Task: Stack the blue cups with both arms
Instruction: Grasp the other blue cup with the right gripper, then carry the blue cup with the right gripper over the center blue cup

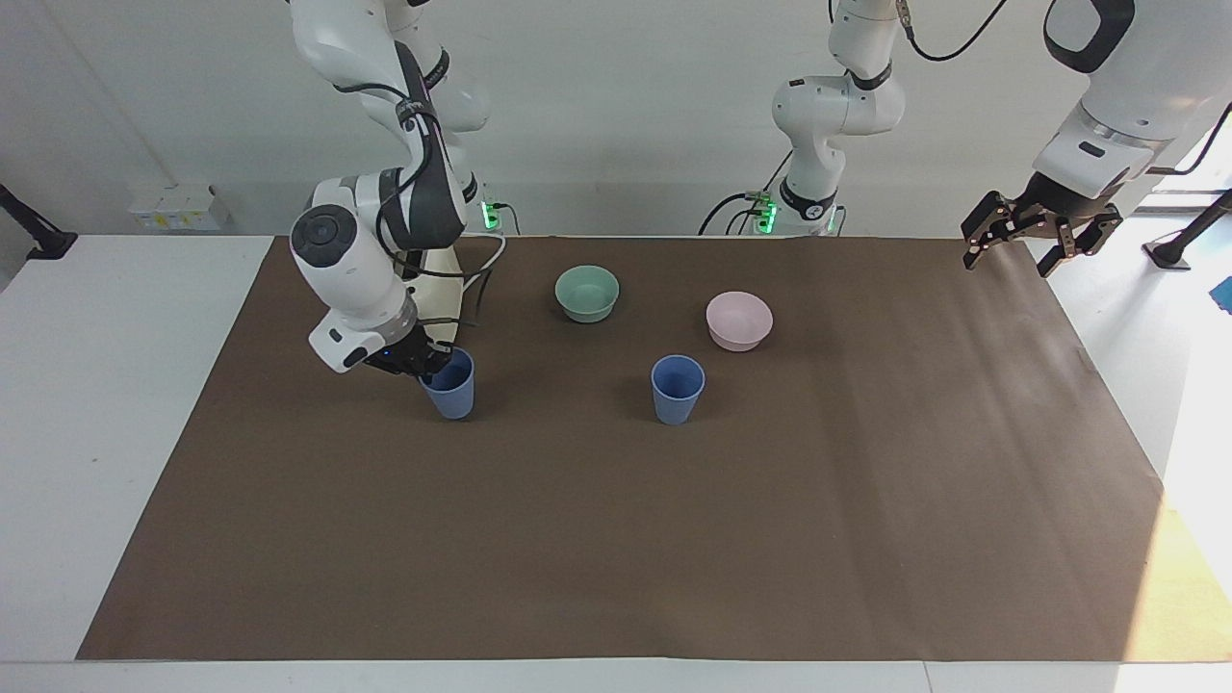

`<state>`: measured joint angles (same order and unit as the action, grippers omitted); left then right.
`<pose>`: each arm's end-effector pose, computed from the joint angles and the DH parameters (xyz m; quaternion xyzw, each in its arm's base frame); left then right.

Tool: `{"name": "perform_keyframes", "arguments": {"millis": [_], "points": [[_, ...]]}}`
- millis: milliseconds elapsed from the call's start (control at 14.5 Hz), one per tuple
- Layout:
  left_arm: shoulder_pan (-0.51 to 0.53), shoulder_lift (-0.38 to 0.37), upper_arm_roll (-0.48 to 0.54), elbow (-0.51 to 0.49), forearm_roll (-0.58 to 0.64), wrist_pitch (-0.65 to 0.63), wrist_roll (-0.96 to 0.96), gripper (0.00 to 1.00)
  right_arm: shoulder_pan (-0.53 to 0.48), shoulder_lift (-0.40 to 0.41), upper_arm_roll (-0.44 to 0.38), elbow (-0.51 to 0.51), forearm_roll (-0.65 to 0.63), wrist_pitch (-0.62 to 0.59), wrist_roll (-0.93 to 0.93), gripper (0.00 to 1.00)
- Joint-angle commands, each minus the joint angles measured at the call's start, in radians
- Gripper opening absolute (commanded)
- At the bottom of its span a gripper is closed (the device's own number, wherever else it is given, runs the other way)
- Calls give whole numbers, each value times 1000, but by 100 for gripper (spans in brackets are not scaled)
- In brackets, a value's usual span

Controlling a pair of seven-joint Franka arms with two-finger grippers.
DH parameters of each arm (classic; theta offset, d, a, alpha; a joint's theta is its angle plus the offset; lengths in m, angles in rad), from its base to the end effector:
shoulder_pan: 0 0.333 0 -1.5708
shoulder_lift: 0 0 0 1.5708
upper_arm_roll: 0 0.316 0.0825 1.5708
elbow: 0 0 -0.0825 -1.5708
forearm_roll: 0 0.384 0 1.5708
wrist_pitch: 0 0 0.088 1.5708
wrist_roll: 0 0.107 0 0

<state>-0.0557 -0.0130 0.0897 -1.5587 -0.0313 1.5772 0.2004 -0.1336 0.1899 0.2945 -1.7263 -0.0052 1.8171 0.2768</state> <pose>0.5513 0.0158 0.6380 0.9963 -0.0832 0.0175 0.0143 0.5997 0.0865 0.4648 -0.9969 0.0583 0.0498 0.0145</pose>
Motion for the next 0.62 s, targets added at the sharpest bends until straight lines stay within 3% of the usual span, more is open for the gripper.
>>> {"name": "perform_keyframes", "arguments": {"millis": [0,277,553], "points": [[13,-2,-10,14,5,-13,-1,100,57,19,14,175,14,-149,152,0],[13,-10,-11,3,5,-9,-1,100,216,39,12,299,4,-191,359,0],[13,-12,-10,2,5,-6,4,100,366,124,11,460,2,-190,447,0]]}}
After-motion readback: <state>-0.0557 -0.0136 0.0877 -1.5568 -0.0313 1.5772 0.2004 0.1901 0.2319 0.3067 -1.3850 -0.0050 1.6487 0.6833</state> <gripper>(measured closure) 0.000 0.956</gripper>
